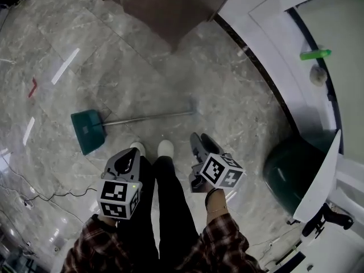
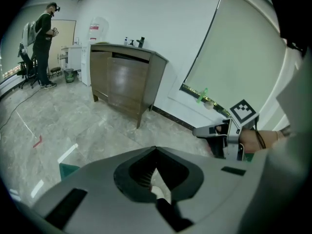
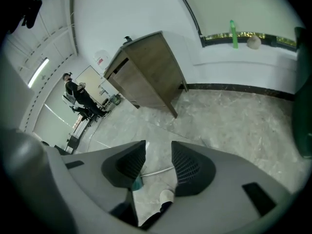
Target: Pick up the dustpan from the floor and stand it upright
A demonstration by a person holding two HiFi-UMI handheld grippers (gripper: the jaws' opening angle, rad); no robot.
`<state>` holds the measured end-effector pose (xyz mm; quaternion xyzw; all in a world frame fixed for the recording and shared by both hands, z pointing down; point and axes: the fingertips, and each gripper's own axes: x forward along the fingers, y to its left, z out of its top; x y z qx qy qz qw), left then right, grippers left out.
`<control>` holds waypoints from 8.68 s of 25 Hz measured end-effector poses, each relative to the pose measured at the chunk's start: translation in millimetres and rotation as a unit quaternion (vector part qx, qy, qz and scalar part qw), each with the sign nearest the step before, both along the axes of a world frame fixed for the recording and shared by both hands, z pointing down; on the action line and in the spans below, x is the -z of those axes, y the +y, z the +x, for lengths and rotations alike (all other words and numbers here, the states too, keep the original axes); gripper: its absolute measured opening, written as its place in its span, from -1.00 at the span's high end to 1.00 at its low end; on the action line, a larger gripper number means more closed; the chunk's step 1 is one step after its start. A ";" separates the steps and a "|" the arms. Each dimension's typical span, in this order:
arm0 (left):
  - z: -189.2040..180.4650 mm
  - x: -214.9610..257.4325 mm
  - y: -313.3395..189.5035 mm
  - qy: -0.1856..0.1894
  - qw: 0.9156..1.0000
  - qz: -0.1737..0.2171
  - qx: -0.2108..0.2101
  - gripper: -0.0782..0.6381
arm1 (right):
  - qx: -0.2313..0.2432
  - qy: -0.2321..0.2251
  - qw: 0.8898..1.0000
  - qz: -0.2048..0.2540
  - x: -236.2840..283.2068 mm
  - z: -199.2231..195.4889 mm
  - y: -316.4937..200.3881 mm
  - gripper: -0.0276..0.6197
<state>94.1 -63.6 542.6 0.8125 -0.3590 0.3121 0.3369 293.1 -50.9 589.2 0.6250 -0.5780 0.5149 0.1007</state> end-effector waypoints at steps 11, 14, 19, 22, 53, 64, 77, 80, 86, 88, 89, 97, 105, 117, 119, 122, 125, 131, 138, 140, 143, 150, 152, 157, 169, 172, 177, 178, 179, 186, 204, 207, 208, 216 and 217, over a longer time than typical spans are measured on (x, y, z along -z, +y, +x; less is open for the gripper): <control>38.5 -166.0 0.8 0.009 0.997 -0.013 -0.074 0.78 | -0.128 -0.064 0.989 -0.031 -175.6 44.5 13.8 0.37; 39.5 -210.4 -14.8 0.008 0.997 -0.006 -0.080 0.78 | -0.147 -0.084 0.984 -0.052 -238.7 45.1 9.1 0.37; 26.7 -285.9 -50.7 0.000 0.998 -0.006 -0.065 0.78 | -0.189 -0.125 0.970 -0.087 -333.9 47.6 4.0 0.37; 18.0 -323.2 -73.5 -0.005 0.999 -0.012 -0.052 0.78 | -0.206 -0.129 0.964 -0.104 -377.9 53.0 -2.1 0.37; 26.6 -430.2 -129.2 0.009 0.998 -0.019 -0.060 0.78 | -0.369 -0.111 0.888 -0.251 -563.9 94.9 4.7 0.55; 23.1 -397.6 -107.7 0.007 0.997 -0.030 -0.072 0.78 | -0.430 -0.138 0.867 -0.213 -517.9 91.7 23.8 0.62; 17.8 -272.5 -70.0 0.022 0.996 -0.039 -0.079 0.78 | -0.465 -0.110 0.869 -0.126 -356.2 98.1 12.1 0.66; 0.9 -241.3 -62.1 0.020 0.997 -0.040 -0.060 0.78 | -0.461 -0.102 0.875 -0.108 -312.2 91.8 6.3 0.66; -26.6 -179.1 -48.0 0.025 0.999 -0.040 -0.020 0.78 | -0.446 -0.076 0.889 -0.068 -225.6 88.4 -14.0 0.66; -34.1 -159.5 -46.9 0.025 0.999 -0.037 -0.009 0.78 | -0.444 -0.067 0.892 -0.056 -197.6 91.4 -21.9 0.66; -38.1 -150.2 -47.3 0.025 0.999 -0.036 -0.002 0.78 | -0.442 -0.063 0.893 -0.050 -183.5 92.7 -27.3 0.65; -77.9 -75.1 -59.7 0.039 0.996 -0.009 0.082 0.78 | -0.365 -0.034 0.930 0.010 -65.6 73.0 -92.7 0.64; -140.6 -16.8 -44.5 0.046 0.984 0.005 0.172 0.78 | -0.254 0.006 0.965 0.057 14.0 -7.5 -135.3 0.61; -240.1 45.9 -19.1 0.046 0.970 0.022 0.238 0.78 | -0.112 0.046 0.990 0.066 71.4 -169.2 -128.2 0.61; -255.2 55.1 -17.8 0.047 0.966 0.027 0.251 0.78 | -0.101 0.049 0.992 0.059 75.9 -191.4 -123.1 0.61; -273.8 67.8 -12.9 0.054 0.960 0.032 0.274 0.78 | -0.074 0.062 0.994 0.054 81.6 -221.3 -115.1 0.61; -285.3 77.7 -4.6 0.061 0.955 0.035 0.287 0.78 | -0.041 0.072 0.995 0.050 86.8 -247.3 -106.2 0.61; -299.7 90.5 14.2 0.065 0.950 0.032 0.304 0.78 | 0.021 0.091 0.995 0.027 88.3 -286.1 -80.6 0.61; -303.8 114.6 24.6 0.069 0.948 0.048 0.306 0.78 | 0.062 0.133 0.989 0.003 83.2 -287.8 -53.3 0.61; -302.7 121.8 26.6 0.070 0.949 0.052 0.304 0.78 | 0.078 0.139 0.987 -0.008 79.4 -286.4 -48.8 0.61; -300.9 129.4 28.7 0.070 0.950 0.056 0.299 0.78 | 0.089 0.136 0.986 -0.029 71.1 -286.5 -42.9 0.61; -288.7 135.7 26.4 0.069 0.955 0.058 0.282 0.78 | 0.109 0.118 0.986 -0.044 64.9 -294.5 -27.4 0.61; -284.4 137.4 23.1 0.068 0.956 0.059 0.277 0.78 | 0.116 0.112 0.986 -0.048 63.9 -296.7 -22.7 0.61; -276.4 148.0 13.4 0.068 0.958 0.068 0.269 0.78 | 0.134 0.056 0.989 -0.024 81.7 -308.6 -22.9 0.61; -268.9 229.2 3.3 0.090 0.949 0.125 0.277 0.78 | 0.358 -0.003 0.921 0.154 232.0 -368.0 -24.8 0.62; -268.5 253.6 5.7 0.094 0.948 0.141 0.270 0.78 | 0.389 0.002 0.897 0.210 280.3 -378.7 -28.6 0.64; -262.7 291.4 10.5 0.100 0.949 0.172 0.245 0.78 | 0.415 0.003 0.862 0.290 352.3 -385.8 -27.7 0.73; -262.1 299.3 11.0 0.102 0.948 0.179 0.241 0.78 | 0.416 0.003 0.857 0.302 363.8 -386.0 -27.3 0.75; -261.0 307.4 12.3 0.104 0.947 0.187 0.239 0.78 | 0.417 -0.001 0.854 0.312 374.5 -385.2 -26.4 0.76; -255.2 349.3 27.5 0.117 0.938 0.222 0.241 0.78 | 0.429 0.005 0.841 0.329 421.5 -379.9 -17.4 0.88; -244.3 369.2 48.5 0.117 0.941 0.240 0.207 0.78 | 0.461 0.031 0.812 0.356 445.8 -395.7 14.3 0.88; -243.9 365.8 54.7 0.121 0.942 0.237 0.205 0.78 | 0.457 0.039 0.816 0.352 440.3 -391.4 21.9 0.88; -244.2 365.6 56.9 0.123 0.942 0.237 0.204 0.78 | 0.455 0.041 0.818 0.350 439.0 -390.3 23.9 0.88; -248.1 363.6 64.5 0.120 0.941 0.235 0.211 0.78 | 0.448 0.032 0.824 0.346 436.1 -389.2 24.9 0.88; -243.9 363.7 65.2 0.120 0.942 0.234 0.208 0.78 | 0.446 0.032 0.825 0.346 436.7 -386.1 25.5 0.88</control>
